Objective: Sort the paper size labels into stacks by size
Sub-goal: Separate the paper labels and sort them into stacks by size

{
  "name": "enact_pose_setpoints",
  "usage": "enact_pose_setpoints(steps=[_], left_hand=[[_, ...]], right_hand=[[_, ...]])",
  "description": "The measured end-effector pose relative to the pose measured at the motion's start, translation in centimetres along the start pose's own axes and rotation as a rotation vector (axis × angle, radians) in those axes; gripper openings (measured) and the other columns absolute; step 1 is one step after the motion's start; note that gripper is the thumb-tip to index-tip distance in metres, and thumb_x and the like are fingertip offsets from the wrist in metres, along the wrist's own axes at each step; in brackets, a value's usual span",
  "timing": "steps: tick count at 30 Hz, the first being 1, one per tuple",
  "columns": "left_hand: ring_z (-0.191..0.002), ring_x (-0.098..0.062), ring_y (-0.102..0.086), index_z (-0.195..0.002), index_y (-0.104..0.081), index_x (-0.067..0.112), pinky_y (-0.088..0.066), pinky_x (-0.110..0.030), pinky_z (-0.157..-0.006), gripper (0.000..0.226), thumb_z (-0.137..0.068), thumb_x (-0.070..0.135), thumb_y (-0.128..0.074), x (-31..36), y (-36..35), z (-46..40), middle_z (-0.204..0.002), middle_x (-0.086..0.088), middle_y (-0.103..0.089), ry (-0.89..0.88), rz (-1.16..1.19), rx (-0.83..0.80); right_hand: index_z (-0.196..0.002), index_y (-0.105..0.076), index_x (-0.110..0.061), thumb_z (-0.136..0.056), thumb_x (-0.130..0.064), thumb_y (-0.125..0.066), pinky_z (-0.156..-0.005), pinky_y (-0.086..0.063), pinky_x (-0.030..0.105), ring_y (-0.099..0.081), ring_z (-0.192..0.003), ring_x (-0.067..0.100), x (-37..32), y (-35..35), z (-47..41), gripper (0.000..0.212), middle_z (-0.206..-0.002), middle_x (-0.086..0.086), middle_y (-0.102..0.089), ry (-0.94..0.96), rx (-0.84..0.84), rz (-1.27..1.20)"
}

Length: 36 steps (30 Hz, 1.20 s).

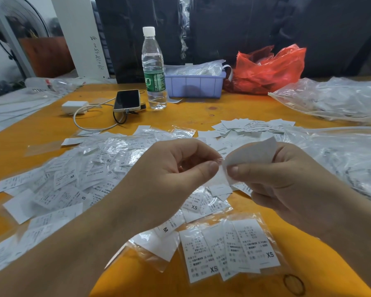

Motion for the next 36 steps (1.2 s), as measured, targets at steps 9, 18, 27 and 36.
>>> enact_pose_setpoints(steps=[9, 18, 27, 36], left_hand=[[-0.076, -0.019, -0.066, -0.094, -0.071, 0.036, -0.054, -0.036, -0.068, 0.015, -0.082, 0.038, -0.062, 0.3, -0.5, 0.1, -0.080, 0.003, -0.072, 0.015, -0.038, -0.005], [-0.085, -0.015, -0.066, -0.093, -0.071, 0.034, -0.056, -0.044, -0.080, 0.020, -0.080, 0.046, -0.062, -0.7, -1.0, 0.0, -0.087, 0.005, -0.071, 0.085, -0.030, -0.095], [-0.064, -0.002, -0.059, -0.081, -0.072, 0.026, -0.046, -0.011, -0.061, 0.013, -0.079, 0.030, -0.060, -1.2, 0.0, -0.4, -0.069, 0.009, -0.067, 0.104, 0.108, -0.040], [-0.062, -0.008, -0.062, -0.083, -0.072, 0.011, -0.051, -0.019, -0.060, 0.019, -0.082, 0.030, -0.071, -1.3, -0.2, -0.3, -0.068, 0.002, -0.069, 0.149, 0.239, -0.030]], right_hand=[[-0.077, -0.060, 0.008, -0.053, -0.012, -0.078, -0.037, -0.024, 0.020, -0.021, -0.047, 0.015, -0.1, -0.1, -0.2, 0.036, -0.065, 0.017, -0.033, 0.027, -0.013, 0.061], [-0.070, -0.066, 0.000, -0.052, -0.027, -0.083, -0.038, -0.018, 0.023, -0.020, -0.044, 0.016, -0.2, -0.1, -0.3, 0.036, -0.058, 0.012, -0.037, 0.081, -0.011, 0.060], [-0.078, -0.072, -0.010, -0.071, -0.015, -0.073, -0.035, -0.022, 0.015, -0.017, -0.037, 0.008, -0.1, -0.6, -0.1, 0.009, -0.049, -0.004, -0.023, 0.039, -0.092, -0.055], [-0.084, -0.074, 0.001, -0.062, -0.023, -0.076, -0.037, -0.023, 0.018, -0.020, -0.037, 0.010, -1.1, 0.5, 0.1, 0.033, -0.058, 0.018, -0.029, 0.202, 0.065, 0.015]])
Point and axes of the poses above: each hand's wrist, its own z-axis away from the middle knuckle, its own y-axis out of the back of the hand, x = y × z, the point moved 9 cm from there along -z, towards the middle knuckle
